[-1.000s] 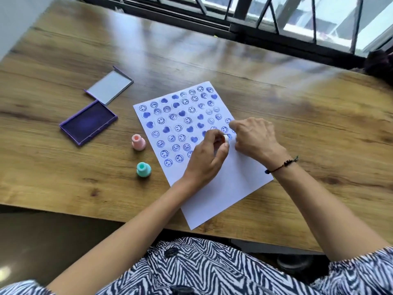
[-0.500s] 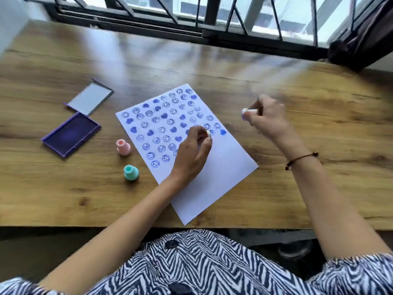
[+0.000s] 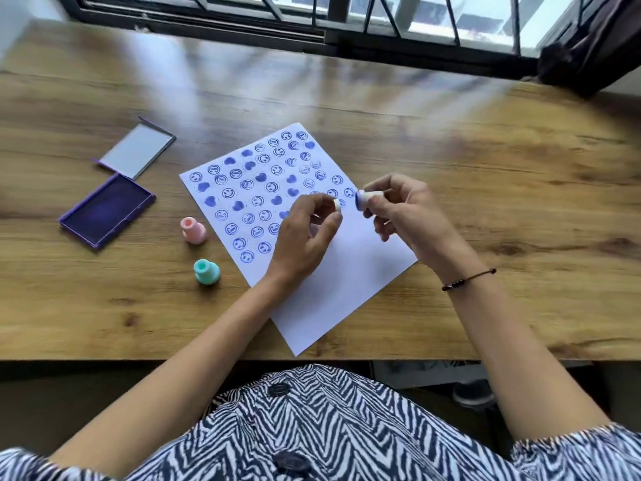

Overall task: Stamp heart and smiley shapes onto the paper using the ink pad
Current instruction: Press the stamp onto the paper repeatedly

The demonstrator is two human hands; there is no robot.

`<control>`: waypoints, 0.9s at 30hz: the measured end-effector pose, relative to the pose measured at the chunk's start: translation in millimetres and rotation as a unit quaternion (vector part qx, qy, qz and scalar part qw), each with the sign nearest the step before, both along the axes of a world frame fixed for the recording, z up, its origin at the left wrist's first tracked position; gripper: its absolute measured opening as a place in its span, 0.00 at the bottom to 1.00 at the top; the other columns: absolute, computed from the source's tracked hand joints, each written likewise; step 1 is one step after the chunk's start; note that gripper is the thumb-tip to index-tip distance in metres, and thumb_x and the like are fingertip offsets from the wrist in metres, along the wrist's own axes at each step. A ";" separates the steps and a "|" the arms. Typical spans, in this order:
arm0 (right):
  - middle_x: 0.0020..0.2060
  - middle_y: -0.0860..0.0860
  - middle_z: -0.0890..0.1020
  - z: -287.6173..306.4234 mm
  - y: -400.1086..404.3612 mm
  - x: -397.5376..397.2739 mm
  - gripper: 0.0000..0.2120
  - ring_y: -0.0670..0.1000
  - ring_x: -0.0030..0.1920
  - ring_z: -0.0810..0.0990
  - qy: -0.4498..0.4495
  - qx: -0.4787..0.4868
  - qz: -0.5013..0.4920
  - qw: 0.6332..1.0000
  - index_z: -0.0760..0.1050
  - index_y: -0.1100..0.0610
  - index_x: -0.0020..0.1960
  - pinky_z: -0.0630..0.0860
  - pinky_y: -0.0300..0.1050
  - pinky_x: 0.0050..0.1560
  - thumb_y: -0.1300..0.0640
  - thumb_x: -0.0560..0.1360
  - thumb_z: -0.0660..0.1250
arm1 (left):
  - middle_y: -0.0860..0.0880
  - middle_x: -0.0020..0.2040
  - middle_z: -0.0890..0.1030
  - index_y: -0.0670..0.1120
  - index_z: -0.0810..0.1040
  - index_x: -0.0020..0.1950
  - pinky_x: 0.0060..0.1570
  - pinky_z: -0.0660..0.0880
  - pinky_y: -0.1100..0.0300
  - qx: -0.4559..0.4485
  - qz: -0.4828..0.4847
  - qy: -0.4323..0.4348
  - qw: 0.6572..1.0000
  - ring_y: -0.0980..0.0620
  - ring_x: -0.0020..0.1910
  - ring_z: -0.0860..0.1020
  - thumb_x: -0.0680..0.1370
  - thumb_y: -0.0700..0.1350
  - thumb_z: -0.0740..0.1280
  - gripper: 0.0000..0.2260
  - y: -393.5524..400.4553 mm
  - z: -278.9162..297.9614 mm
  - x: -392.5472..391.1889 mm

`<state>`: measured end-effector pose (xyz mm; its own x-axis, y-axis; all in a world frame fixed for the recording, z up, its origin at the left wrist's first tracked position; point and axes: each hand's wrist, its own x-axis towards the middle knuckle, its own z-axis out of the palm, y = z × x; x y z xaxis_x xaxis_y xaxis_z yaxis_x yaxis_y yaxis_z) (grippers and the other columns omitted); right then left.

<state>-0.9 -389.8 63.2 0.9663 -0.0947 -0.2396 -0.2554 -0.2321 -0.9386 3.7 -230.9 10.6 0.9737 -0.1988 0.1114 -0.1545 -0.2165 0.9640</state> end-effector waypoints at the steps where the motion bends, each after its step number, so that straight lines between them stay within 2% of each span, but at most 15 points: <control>1: 0.33 0.55 0.78 0.0 4.8 -1.2 0.01 0.47 0.23 0.72 -0.005 0.008 0.008 1.000 0.76 0.58 0.44 0.70 0.39 0.23 0.61 0.73 0.67 | 0.45 0.51 0.78 0.42 0.73 0.55 0.50 0.72 0.66 -0.017 -0.001 0.012 1.000 0.52 0.48 0.77 0.75 0.41 0.64 0.10 1.3 0.8 0.3; 3: 0.32 0.53 0.78 -0.7 11.8 -2.5 0.01 0.46 0.23 0.73 -0.011 0.018 0.007 1.000 0.76 0.58 0.44 0.71 0.38 0.24 0.61 0.73 0.67 | 0.44 0.51 0.79 0.42 0.74 0.56 0.54 0.73 0.59 -0.052 -0.009 0.042 0.998 0.51 0.49 0.77 0.75 0.41 0.64 0.10 2.9 4.0 0.2; 8: 0.31 0.52 0.78 -0.1 19.2 -2.6 0.02 0.45 0.23 0.74 -0.037 0.037 -0.005 0.999 0.76 0.55 0.42 0.73 0.39 0.24 0.59 0.71 0.69 | 0.48 0.48 0.80 0.48 0.76 0.52 0.57 0.73 0.53 -0.102 -0.027 0.072 0.992 0.51 0.51 0.78 0.75 0.43 0.64 0.07 1.5 14.7 1.3; 10: 0.31 0.52 0.78 1.0 21.3 -2.3 0.04 0.45 0.23 0.74 -0.053 0.034 -0.005 0.998 0.76 0.54 0.41 0.73 0.39 0.24 0.56 0.69 0.70 | 0.51 0.46 0.80 0.50 0.76 0.50 0.55 0.75 0.56 -0.115 -0.026 0.072 0.990 0.55 0.48 0.78 0.75 0.42 0.64 0.06 1.5 18.2 0.7; 14: 0.29 0.51 0.79 4.4 26.3 -1.7 0.03 0.47 0.25 0.75 -0.090 0.012 0.009 0.996 0.77 0.53 0.40 0.73 0.41 0.25 0.60 0.71 0.68 | 0.54 0.40 0.79 0.45 0.76 0.50 0.44 0.73 0.69 -0.128 -0.007 0.065 0.990 0.65 0.38 0.77 0.75 0.39 0.64 0.05 5.9 24.5 3.3; 18: 0.27 0.50 0.79 7.6 32.6 0.5 0.03 0.50 0.26 0.76 -0.127 -0.059 0.021 0.990 0.77 0.55 0.39 0.74 0.44 0.26 0.56 0.71 0.68 | 0.52 0.36 0.78 0.45 0.76 0.45 0.37 0.72 0.71 -0.126 0.008 0.085 0.988 0.61 0.34 0.76 0.75 0.39 0.65 0.02 9.5 32.1 2.8; 20: 0.27 0.51 0.79 13.9 46.7 10.3 0.04 0.56 0.28 0.76 -0.159 -0.100 0.050 0.981 0.76 0.55 0.39 0.74 0.48 0.29 0.55 0.71 0.68 | 0.50 0.34 0.78 0.45 0.76 0.44 0.35 0.71 0.70 -0.139 0.048 0.081 0.986 0.58 0.33 0.75 0.75 0.39 0.64 0.03 22.8 38.5 5.8; 22: 0.27 0.52 0.79 18.4 62.0 20.9 0.04 0.58 0.29 0.75 -0.167 -0.125 0.078 0.975 0.76 0.54 0.39 0.75 0.50 0.32 0.54 0.71 0.67 | 0.49 0.34 0.77 0.45 0.76 0.43 0.37 0.72 0.64 -0.147 0.080 0.075 0.983 0.57 0.33 0.74 0.75 0.39 0.64 0.03 38.0 41.2 11.9; 25: 0.29 0.55 0.80 15.4 73.4 34.6 0.05 0.52 0.28 0.74 -0.152 -0.171 0.104 0.968 0.76 0.56 0.40 0.75 0.48 0.34 0.55 0.72 0.68 | 0.49 0.37 0.78 0.44 0.77 0.46 0.44 0.72 0.54 -0.083 0.105 0.110 0.985 0.53 0.38 0.74 0.75 0.42 0.64 0.03 44.1 39.6 15.4; 27: 0.28 0.50 0.79 14.8 85.2 56.4 0.04 0.46 0.29 0.76 -0.163 -0.214 0.128 0.955 0.77 0.59 0.42 0.74 0.41 0.35 0.58 0.72 0.66 | 0.48 0.42 0.81 0.45 0.78 0.48 0.48 0.72 0.55 -0.040 0.170 0.114 0.978 0.53 0.41 0.75 0.75 0.44 0.65 0.05 49.7 41.1 21.3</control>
